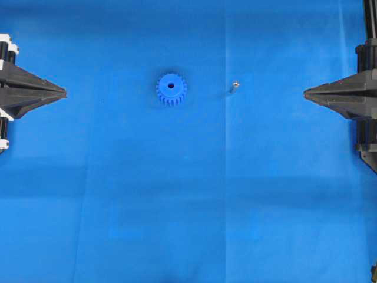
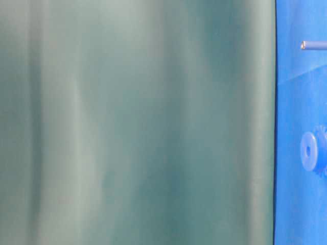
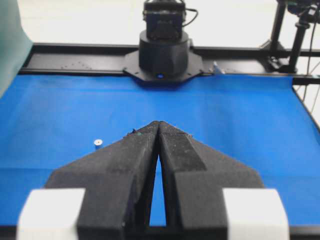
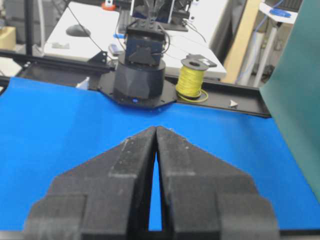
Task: Insert the shaft placed at a random location into the center hole of the small gear at another random location.
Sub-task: 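Move the right gripper left toward the small silver shaft, then lower the open right gripper around the shaft and close it, then lift the shaft and carry it left over the blue gear's hole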
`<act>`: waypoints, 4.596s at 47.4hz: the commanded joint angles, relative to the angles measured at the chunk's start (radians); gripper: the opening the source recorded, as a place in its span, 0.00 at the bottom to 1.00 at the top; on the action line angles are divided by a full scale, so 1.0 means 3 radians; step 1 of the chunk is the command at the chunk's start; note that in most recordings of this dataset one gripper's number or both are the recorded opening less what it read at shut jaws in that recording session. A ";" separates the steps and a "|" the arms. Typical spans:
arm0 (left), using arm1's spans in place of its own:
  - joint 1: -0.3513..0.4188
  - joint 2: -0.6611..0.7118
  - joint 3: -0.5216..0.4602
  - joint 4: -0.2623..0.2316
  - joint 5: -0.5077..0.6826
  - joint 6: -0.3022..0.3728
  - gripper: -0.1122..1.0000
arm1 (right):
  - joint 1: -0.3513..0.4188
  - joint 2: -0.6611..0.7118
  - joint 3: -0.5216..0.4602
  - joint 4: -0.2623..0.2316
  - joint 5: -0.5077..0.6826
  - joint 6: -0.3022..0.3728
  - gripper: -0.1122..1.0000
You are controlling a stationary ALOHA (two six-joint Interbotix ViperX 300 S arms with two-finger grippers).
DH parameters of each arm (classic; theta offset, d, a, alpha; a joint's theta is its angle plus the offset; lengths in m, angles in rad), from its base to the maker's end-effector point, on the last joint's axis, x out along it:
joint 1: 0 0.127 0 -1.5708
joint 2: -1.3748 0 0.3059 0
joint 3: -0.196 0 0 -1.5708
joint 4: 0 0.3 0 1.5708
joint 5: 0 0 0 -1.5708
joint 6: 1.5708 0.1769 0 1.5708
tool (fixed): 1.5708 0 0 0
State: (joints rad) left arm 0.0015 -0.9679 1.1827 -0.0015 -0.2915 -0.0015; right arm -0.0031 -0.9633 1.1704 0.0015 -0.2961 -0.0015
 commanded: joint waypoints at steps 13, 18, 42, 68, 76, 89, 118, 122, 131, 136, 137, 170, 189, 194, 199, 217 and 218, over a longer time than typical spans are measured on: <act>0.0000 0.0020 -0.0051 0.0010 -0.0015 -0.0005 0.10 | -0.0317 0.0450 0.0005 0.0010 -0.0159 0.0015 0.05; 0.0005 0.0015 -0.0046 0.0010 -0.0020 -0.0005 0.10 | -0.0470 0.0721 0.0026 0.0051 -0.0348 0.0026 0.05; 0.0000 0.0010 -0.0020 0.0010 0.0020 -0.0005 0.10 | -0.0690 0.2480 -0.0066 0.0440 -0.1381 0.0031 0.66; 0.0005 0.0015 0.0005 0.0010 0.0031 0.0000 0.10 | -0.0690 0.3405 -0.0230 0.0639 -0.1677 0.0148 0.67; 0.0005 0.0010 0.0005 0.0010 0.0031 0.0000 0.10 | -0.0690 0.3457 -0.0240 0.0639 -0.1692 0.0179 0.67; 0.0000 0.0010 0.0005 0.0010 0.0026 0.0000 0.10 | -0.0660 0.3462 -0.0245 0.0629 -0.1692 0.0184 0.51; 0.0000 0.0010 0.0005 0.0010 0.0026 -0.0005 0.10 | -0.0639 0.3201 -0.0251 0.0634 -0.1534 0.0210 0.12; 0.0000 0.0010 0.0005 0.0010 0.0026 -0.0005 0.10 | -0.0639 0.2981 -0.0266 0.0634 -0.1350 0.0199 0.12; 0.0000 -0.0010 0.0005 0.0010 0.0031 -0.0005 0.10 | -0.0639 0.2587 -0.0307 0.0634 -0.0905 0.0184 0.12; 0.0000 -0.0020 0.0005 0.0010 0.0026 -0.0005 0.10 | -0.0644 0.2531 -0.0312 0.0634 -0.0823 0.0184 0.12; 0.0000 -0.0020 0.0005 0.0010 0.0031 -0.0005 0.10 | -0.0644 0.2531 -0.0312 0.0634 -0.0823 0.0184 0.12; 0.0005 -0.0015 0.0010 0.0010 0.0041 -0.0010 0.10 | -0.0608 0.3201 -0.1289 0.0568 -0.0701 0.0133 0.12; 0.0000 -0.0020 0.0015 0.0010 0.0046 -0.0010 0.10 | -0.0552 0.3584 -0.1933 0.0568 -0.0353 0.0031 0.12; 0.0000 -0.0020 0.0015 0.0010 0.0046 -0.0010 0.10 | -0.0552 0.3584 -0.1933 0.0573 -0.0358 0.0026 0.12; 0.0000 -0.0020 0.0015 0.0010 0.0046 -0.0010 0.10 | -0.0552 0.3595 -0.1923 0.0573 -0.0353 0.0031 0.12; 0.0000 -0.0020 0.0015 0.0010 0.0041 -0.0010 0.10 | -0.0552 0.3840 -0.1912 0.0608 -0.0430 0.0036 0.12; 0.0000 -0.0020 0.0015 0.0010 0.0046 -0.0010 0.10 | -0.0552 0.3845 -0.1912 0.0608 -0.0430 0.0036 0.12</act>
State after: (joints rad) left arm 0.0015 -0.9787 1.1980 0.0000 -0.2730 -0.0031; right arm -0.1703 0.2025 0.6121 0.1810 -0.4080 0.0077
